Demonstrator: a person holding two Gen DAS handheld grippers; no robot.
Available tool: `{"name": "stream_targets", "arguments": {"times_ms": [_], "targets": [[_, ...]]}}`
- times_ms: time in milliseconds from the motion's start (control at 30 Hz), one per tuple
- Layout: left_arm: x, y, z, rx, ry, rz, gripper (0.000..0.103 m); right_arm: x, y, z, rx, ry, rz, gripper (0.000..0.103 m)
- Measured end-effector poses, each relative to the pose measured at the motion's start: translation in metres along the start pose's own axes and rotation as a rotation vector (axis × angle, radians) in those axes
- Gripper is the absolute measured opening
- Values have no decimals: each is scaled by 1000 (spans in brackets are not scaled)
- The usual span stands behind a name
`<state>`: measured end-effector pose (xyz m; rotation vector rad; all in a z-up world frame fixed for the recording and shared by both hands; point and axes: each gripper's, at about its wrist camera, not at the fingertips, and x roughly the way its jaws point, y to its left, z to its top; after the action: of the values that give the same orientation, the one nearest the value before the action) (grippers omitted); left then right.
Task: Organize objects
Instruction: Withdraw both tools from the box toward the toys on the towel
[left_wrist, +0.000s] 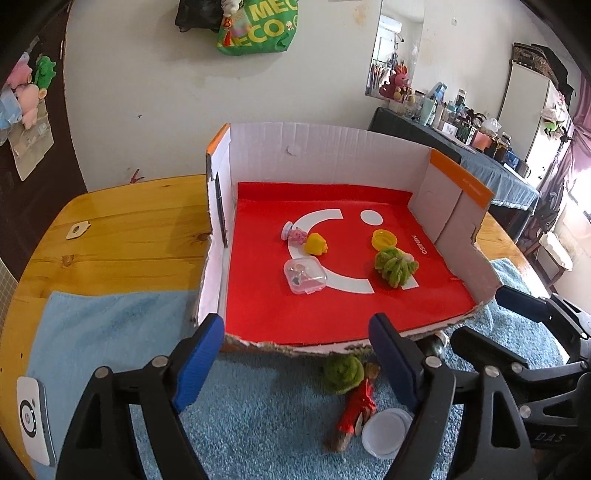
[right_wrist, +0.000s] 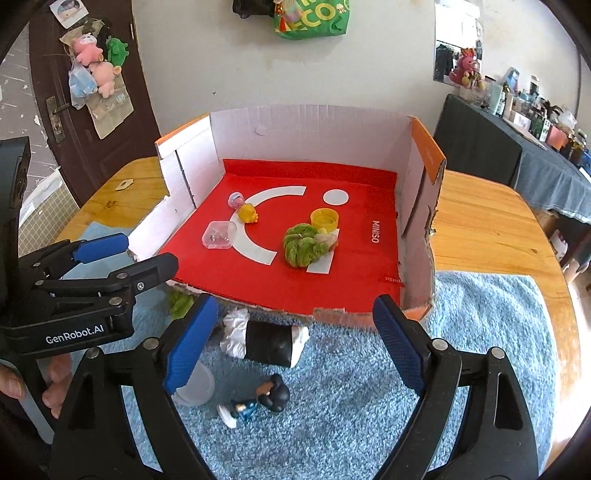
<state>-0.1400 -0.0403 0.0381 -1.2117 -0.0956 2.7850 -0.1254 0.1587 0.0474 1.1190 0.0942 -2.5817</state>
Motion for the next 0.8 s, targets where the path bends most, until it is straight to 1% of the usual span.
{"name": "stream_targets", "arguments": {"times_ms": [300, 800], "targets": [[-7, -2, -11, -2, -5, -5, 86, -4, 2, -9, 1, -3, 1, 89], [-5, -3, -32, -2, 26, -5, 90, -6, 6, -40, 2, 23, 4, 91]]}}
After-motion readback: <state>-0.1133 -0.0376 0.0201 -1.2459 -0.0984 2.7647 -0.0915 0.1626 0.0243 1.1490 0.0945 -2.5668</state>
